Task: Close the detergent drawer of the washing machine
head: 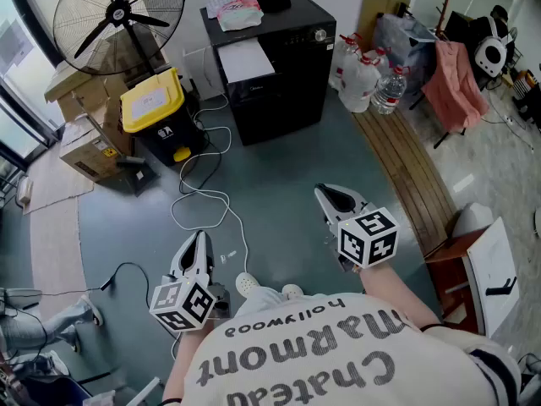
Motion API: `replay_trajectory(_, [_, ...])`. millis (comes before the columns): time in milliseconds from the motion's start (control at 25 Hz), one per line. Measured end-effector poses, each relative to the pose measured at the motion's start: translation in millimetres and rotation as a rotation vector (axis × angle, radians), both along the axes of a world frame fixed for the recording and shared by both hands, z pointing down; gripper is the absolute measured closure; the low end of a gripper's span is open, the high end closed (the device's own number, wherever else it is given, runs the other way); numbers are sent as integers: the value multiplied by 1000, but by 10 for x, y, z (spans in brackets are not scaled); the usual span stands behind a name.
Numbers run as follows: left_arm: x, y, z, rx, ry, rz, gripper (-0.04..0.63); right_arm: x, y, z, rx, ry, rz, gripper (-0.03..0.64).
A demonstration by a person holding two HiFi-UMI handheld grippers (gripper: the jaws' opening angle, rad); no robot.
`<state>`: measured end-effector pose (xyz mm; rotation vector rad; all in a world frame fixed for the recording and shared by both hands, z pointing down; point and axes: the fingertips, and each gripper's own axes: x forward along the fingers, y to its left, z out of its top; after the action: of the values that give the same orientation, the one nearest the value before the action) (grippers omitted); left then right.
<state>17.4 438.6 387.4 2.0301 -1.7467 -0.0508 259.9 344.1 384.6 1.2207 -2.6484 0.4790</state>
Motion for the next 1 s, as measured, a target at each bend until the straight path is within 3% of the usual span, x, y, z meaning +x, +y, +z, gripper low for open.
replay_trajectory(400, [60,-47,-92,22,5,-1,588,109,3,-37,3,-5,-2,586])
replay_trajectory(600, [60,-150,21,-6,19,10,588,119,-120,44,-55,-78,9,586])
replay_trajectory(1000, [-294,-818,91,-28,35,47,588,-141,-643,291,-111,-6,58,586])
